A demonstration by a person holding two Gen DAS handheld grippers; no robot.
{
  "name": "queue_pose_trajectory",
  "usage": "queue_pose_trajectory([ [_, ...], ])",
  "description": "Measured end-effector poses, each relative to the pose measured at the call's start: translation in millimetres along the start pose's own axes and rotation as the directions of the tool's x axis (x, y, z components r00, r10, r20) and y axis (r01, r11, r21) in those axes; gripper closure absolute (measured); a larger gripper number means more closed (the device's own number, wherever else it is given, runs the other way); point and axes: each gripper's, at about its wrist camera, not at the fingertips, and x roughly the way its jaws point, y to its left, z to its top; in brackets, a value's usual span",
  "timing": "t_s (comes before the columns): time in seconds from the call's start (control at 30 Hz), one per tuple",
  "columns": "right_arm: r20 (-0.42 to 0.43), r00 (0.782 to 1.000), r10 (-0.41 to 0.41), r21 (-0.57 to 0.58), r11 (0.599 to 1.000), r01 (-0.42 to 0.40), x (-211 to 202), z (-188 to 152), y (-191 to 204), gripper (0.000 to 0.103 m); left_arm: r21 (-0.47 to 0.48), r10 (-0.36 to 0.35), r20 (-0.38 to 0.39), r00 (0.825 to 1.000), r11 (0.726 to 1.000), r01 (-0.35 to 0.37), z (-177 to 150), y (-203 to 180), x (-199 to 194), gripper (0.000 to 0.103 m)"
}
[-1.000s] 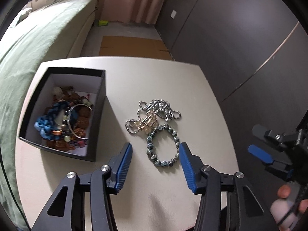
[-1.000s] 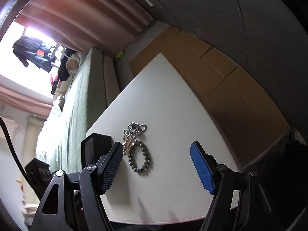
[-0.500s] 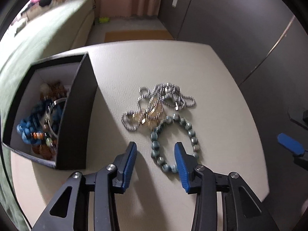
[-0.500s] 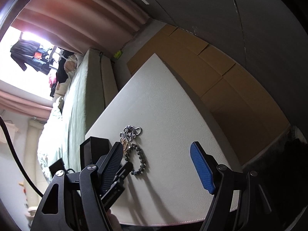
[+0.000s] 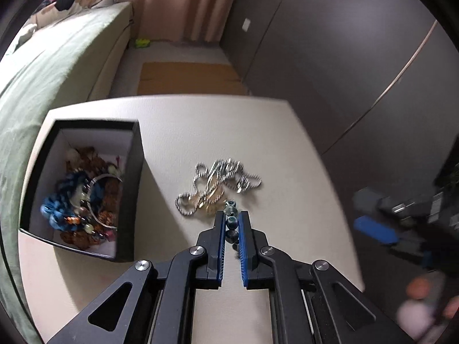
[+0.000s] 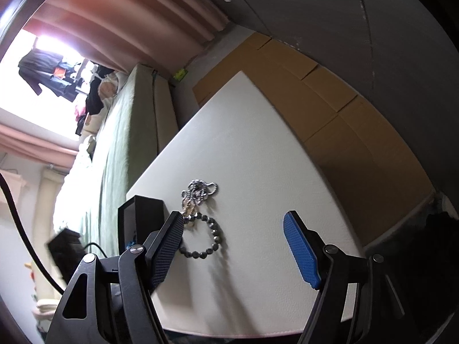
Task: Organize jewelry
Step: 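Release the grey bracelet into the black box with the left tool while the right tool grasps the silver chains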
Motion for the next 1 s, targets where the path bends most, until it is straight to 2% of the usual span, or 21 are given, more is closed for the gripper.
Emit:
queue_pose_trajectory([
  [0.2, 0.005, 1.0, 0.008, -0.044, 0.999, -0.008, 12, -2, 15, 0.03, -0.046, -0.058, 0.064, 0.996, 0.997, 0.061, 16, 19, -31, 0.095],
  [0.33, 0.005, 1.0, 0.004, -0.071, 0.998, -0.003, 24, -2, 25, 0.035, -0.08, -0.077, 0.098, 0.992, 0.993, 0.085, 23, 35, -49, 0.094],
  [0.47, -0.002, 1.0, -0.002, -0.106, 0.994, 0.002, 41, 0, 35, 0.043, -0.112, -0.08, 0.129, 0.988, 0.989, 0.095, 31, 52, -60, 0.095],
  [0.63, -0.011, 1.0, -0.019, -0.161, 0.987, 0.017, 65, 3, 50, 0.045, -0.151, -0.081, 0.153, 0.985, 0.983, 0.104, 38, 74, -68, 0.094],
  [0.87, 0.005, 0.996, -0.087, -0.28, 0.956, 0.085, 92, 6, 74, 0.045, -0.204, -0.082, 0.159, 0.984, 0.972, 0.114, 39, 100, -69, 0.095],
  [1.0, 0.044, 0.99, -0.137, -0.343, 0.928, 0.144, 102, 4, 87, 0.045, -0.221, -0.081, 0.156, 0.984, 0.969, 0.115, 37, 108, -69, 0.095],
])
